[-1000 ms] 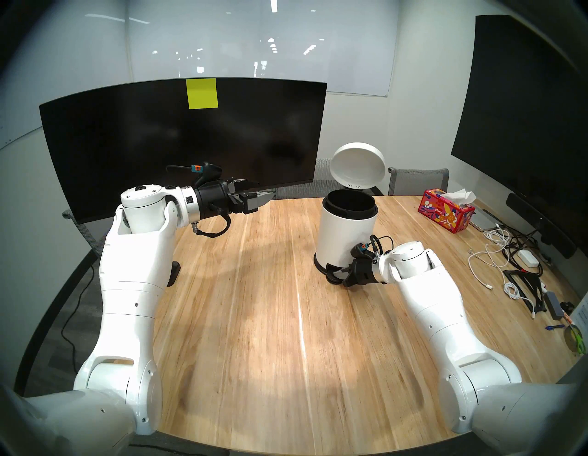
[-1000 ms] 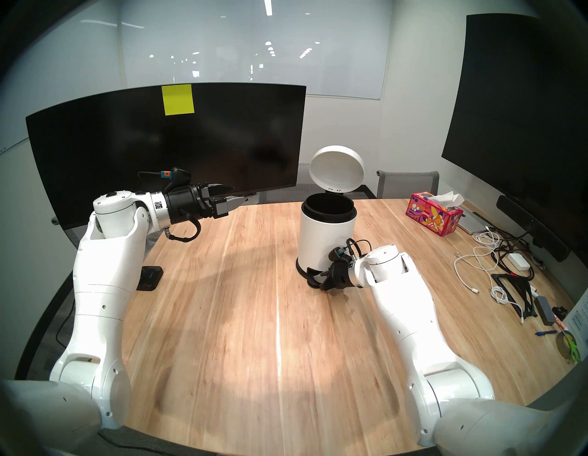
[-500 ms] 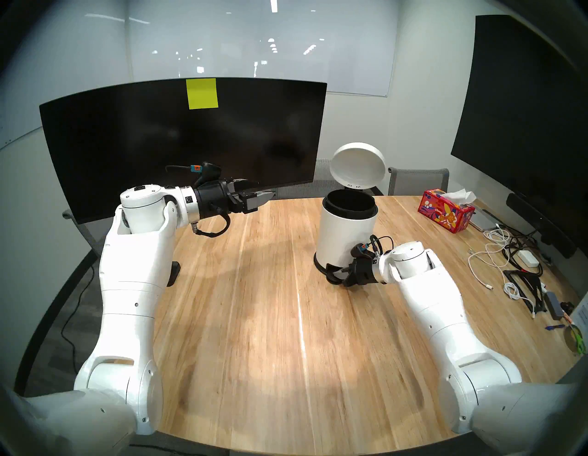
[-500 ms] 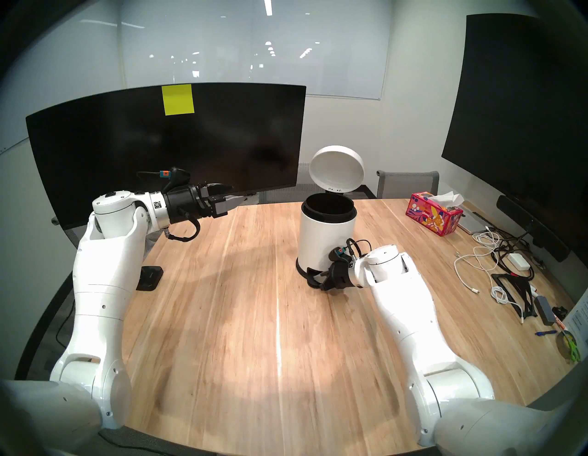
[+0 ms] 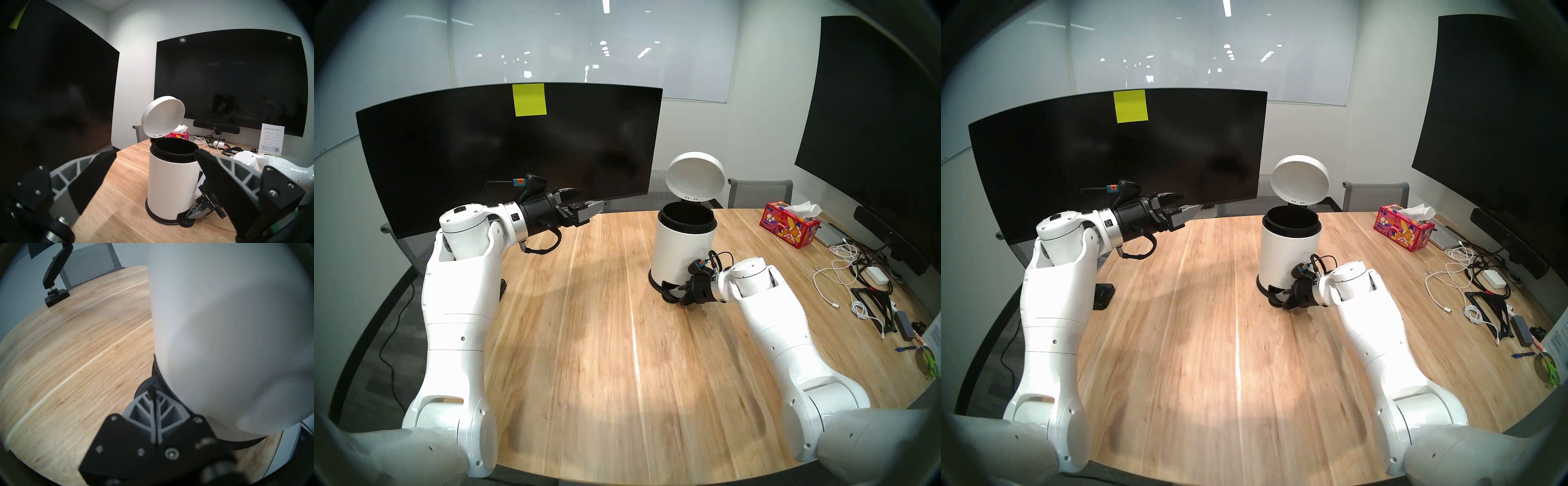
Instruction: Peel the sticky note off the monitor, open the trash can lid and drop the sticker into the trash can
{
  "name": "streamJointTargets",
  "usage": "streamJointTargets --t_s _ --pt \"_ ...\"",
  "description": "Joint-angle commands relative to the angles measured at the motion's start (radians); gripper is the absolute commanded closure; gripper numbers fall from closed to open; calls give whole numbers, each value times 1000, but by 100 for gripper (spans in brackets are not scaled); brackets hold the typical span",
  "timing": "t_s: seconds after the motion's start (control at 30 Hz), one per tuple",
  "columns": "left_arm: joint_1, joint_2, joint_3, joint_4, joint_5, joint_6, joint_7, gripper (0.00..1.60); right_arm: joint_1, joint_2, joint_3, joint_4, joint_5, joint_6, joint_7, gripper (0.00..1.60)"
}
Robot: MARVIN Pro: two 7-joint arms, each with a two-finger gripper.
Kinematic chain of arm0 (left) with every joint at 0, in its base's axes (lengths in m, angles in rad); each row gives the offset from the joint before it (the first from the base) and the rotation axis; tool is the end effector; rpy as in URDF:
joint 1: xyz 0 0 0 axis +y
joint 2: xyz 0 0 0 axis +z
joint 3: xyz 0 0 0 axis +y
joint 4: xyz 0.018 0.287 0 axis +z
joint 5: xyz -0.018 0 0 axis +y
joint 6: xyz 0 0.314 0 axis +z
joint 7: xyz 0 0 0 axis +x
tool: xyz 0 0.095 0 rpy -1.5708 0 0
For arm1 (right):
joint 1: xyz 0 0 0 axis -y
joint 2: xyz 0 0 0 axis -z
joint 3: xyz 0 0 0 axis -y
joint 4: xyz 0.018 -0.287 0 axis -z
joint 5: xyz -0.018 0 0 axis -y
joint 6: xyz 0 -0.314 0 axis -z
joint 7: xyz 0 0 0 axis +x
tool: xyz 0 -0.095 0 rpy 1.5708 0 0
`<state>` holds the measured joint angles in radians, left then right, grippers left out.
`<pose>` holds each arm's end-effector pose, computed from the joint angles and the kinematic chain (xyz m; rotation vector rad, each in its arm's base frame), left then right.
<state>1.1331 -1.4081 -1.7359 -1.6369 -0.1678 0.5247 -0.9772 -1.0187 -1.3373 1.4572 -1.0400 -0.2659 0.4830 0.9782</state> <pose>0.4754 0.0293 -0.1014 1.6685 -0.7079 1.7386 0.5248 -0.0211 -0.3030 -2.3526 -0.9714 -1.0836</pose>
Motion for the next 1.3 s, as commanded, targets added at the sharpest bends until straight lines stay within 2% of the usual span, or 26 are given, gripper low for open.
streamJointTargets --t_s 0.0,0.23,0.6,0.83,1.27 --pt "37 -61 -28 -59 0 -59 68 0 -4 7 1 2 -3 0 -3 160" --pt "13 -78 -61 5 -3 -131 126 0 -4 7 1 2 -3 0 -3 160" --pt "-56 -70 -105 135 -25 -274 135 0 -4 7 1 2 -3 0 -2 160" --pt "-61 -83 -121 160 -61 -360 105 0 -4 7 1 2 -3 0 -2 160" --pt "-71 -115 -172 171 -115 -436 84 0 -4 7 1 2 -3 0 -3 160"
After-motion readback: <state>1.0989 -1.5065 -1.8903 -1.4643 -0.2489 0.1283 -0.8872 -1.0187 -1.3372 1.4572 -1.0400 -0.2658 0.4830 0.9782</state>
